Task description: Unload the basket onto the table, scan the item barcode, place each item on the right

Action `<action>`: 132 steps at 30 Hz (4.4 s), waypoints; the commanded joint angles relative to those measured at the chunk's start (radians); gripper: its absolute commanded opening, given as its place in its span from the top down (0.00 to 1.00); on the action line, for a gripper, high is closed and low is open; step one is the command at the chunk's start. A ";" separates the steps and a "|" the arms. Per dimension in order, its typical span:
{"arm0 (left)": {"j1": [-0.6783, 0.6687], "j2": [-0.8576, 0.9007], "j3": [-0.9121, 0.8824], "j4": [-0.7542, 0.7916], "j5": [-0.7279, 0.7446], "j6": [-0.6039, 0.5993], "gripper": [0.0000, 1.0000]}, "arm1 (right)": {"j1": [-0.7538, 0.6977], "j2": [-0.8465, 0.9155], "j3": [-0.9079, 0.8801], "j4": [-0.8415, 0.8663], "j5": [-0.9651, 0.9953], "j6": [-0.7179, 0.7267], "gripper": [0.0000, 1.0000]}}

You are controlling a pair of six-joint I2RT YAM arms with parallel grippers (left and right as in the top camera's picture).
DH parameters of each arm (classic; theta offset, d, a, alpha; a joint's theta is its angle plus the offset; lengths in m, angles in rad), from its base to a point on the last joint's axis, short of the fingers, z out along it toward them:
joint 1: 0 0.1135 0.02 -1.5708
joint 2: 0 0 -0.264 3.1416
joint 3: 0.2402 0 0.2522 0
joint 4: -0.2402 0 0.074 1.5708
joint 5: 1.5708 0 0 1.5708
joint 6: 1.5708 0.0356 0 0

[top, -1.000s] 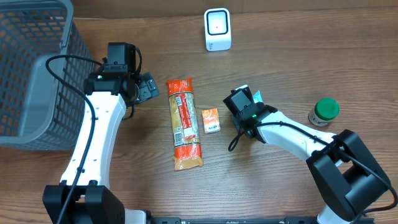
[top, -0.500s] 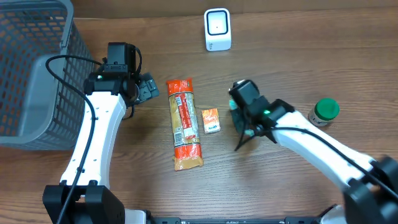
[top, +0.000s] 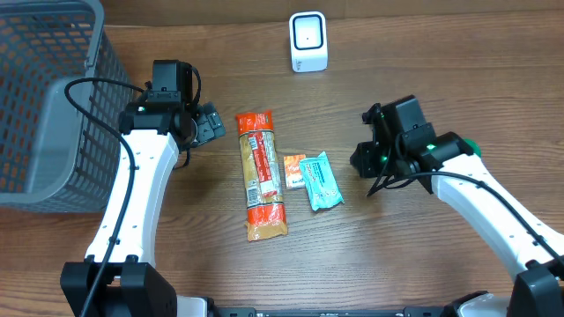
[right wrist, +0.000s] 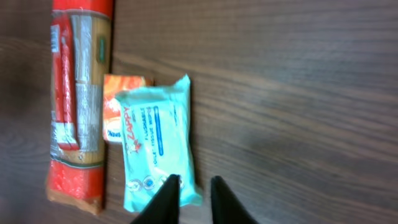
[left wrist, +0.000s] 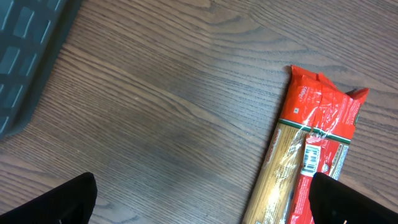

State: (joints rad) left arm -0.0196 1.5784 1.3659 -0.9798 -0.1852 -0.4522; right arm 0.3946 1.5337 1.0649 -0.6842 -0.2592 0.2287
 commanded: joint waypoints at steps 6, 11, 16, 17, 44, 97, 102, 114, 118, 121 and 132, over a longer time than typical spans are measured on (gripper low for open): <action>0.000 0.005 0.002 0.001 -0.013 0.011 0.00 | 0.154 0.013 -0.012 0.051 0.094 -0.037 0.60; 0.000 0.005 0.002 0.001 -0.013 0.011 0.00 | 0.314 0.035 -0.011 0.075 0.286 -0.010 0.50; 0.000 0.005 0.002 0.001 -0.013 0.011 0.00 | 0.438 0.085 -0.009 0.089 0.481 0.006 0.43; 0.000 0.005 0.002 0.001 -0.013 0.011 0.00 | 0.458 0.100 -0.009 0.098 0.496 0.006 0.42; 0.000 0.005 0.002 0.001 -0.013 0.011 0.00 | 0.425 0.034 0.066 0.030 0.446 0.061 0.96; 0.000 0.005 0.002 0.001 -0.013 0.011 0.00 | -0.253 0.275 -0.031 0.088 -0.209 -0.151 0.46; 0.000 0.005 0.002 0.001 -0.013 0.011 0.00 | -0.293 0.274 0.002 0.031 -0.186 -0.148 0.35; 0.000 0.005 0.002 0.001 -0.013 0.011 0.00 | -0.280 0.274 0.068 -0.076 -0.145 -0.148 0.43; 0.000 0.005 0.002 0.001 -0.013 0.011 0.01 | -0.261 0.274 0.063 -0.124 -0.097 -0.148 0.73; 0.000 0.005 0.002 0.001 -0.013 0.011 0.00 | -0.236 0.274 0.036 -0.134 -0.097 -0.147 0.76; 0.000 0.005 0.002 0.001 -0.013 0.011 0.00 | -0.087 0.274 -0.034 -0.038 -0.018 -0.024 0.72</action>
State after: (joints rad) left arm -0.0196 1.5784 1.3659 -0.9798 -0.1852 -0.4522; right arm 0.2604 1.8095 1.0504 -0.7406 -0.3149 0.1421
